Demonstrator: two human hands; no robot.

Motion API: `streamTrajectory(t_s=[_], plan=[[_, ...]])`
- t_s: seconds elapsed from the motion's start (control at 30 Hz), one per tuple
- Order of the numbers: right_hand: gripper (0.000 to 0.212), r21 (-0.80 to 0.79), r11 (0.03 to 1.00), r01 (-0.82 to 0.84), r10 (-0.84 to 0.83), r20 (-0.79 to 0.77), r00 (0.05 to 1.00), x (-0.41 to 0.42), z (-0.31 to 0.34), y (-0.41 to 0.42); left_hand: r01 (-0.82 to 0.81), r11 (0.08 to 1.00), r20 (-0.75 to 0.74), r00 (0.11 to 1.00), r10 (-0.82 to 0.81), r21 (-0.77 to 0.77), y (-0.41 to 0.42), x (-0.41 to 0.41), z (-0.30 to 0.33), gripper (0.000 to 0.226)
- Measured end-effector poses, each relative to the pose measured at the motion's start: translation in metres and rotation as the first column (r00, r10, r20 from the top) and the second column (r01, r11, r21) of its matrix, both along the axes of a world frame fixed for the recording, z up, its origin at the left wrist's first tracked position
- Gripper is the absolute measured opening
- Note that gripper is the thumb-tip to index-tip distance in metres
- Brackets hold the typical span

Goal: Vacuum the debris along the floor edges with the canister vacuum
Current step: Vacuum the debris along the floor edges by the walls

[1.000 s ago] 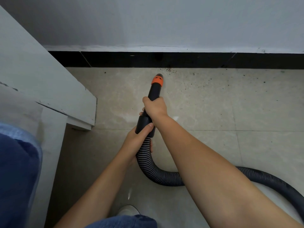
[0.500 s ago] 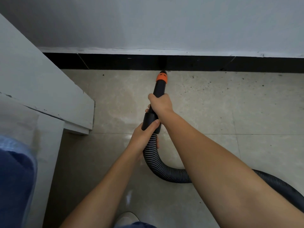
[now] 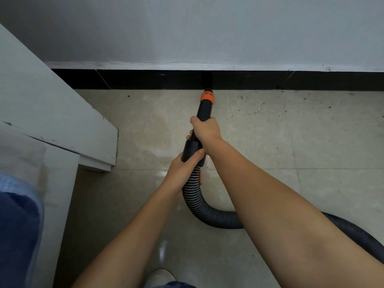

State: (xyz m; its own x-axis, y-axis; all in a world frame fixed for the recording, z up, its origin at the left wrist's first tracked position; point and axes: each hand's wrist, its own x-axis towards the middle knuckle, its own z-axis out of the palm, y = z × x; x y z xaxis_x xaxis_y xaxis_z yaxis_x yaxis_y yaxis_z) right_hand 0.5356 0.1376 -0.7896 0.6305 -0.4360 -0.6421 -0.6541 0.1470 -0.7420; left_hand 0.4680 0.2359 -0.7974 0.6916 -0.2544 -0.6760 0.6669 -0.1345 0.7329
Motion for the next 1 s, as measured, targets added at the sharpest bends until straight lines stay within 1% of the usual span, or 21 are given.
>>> streamTrajectory(t_s=[0.1,0.2,0.37,0.43,0.53,0.57,0.6,0.7,0.73,0.8,0.87,1.0], plan=[[0.030,0.059,0.996,0.067,-0.068,0.013,0.998,-0.006,0.001,-0.010,0.046,0.999,0.016,0.999,-0.046,0.008,-0.007,0.000,0.000,0.030],[0.029,0.078,0.992,0.099,-0.101,0.017,0.995,-0.010,0.001,-0.016,0.081,0.996,0.034,0.996,-0.082,0.036,-0.010,0.000,0.000,0.033],[0.027,0.097,0.993,0.059,-0.061,0.013,0.998,-0.015,0.009,0.000,0.087,0.994,0.014,0.996,-0.088,0.062,0.004,-0.006,0.004,0.034],[0.032,0.087,0.995,0.057,-0.058,0.005,0.998,-0.020,0.008,0.014,0.111,0.991,0.003,0.994,-0.111,0.068,0.020,-0.010,0.007,0.031],[0.037,0.097,0.989,0.111,-0.111,-0.008,0.994,-0.029,0.007,0.038,0.174,0.982,-0.033,0.985,-0.172,0.070,0.052,-0.008,0.013,0.028],[0.038,0.109,0.985,0.133,-0.133,-0.006,0.991,-0.032,0.007,0.045,0.195,0.979,-0.057,0.980,-0.191,0.066,0.063,-0.005,0.015,0.033],[0.040,0.118,0.982,0.149,-0.149,-0.006,0.989,-0.034,0.007,0.050,0.220,0.974,-0.080,0.973,-0.215,0.058,0.073,-0.001,0.016,0.043],[0.042,0.138,0.974,0.178,-0.177,-0.019,0.984,-0.041,0.008,0.062,0.304,0.952,-0.116,0.947,-0.299,0.034,0.092,0.007,0.022,0.081],[0.043,0.144,0.972,0.186,-0.184,-0.024,0.983,-0.043,0.009,0.064,0.329,0.944,-0.113,0.939,-0.324,0.026,0.096,0.009,0.022,0.089],[0.044,0.147,0.966,0.213,-0.211,-0.027,0.977,-0.047,0.011,0.064,0.373,0.928,-0.100,0.924,-0.370,0.013,0.098,0.011,0.022,0.095],[0.045,0.144,0.962,0.232,-0.231,-0.027,0.973,-0.051,0.012,0.061,0.395,0.919,-0.091,0.915,-0.393,0.003,0.096,0.011,0.021,0.095],[0.049,0.152,0.970,0.189,-0.186,-0.034,0.982,-0.052,0.016,0.063,0.390,0.921,-0.084,0.917,-0.390,-0.012,0.100,0.008,0.020,0.094]])
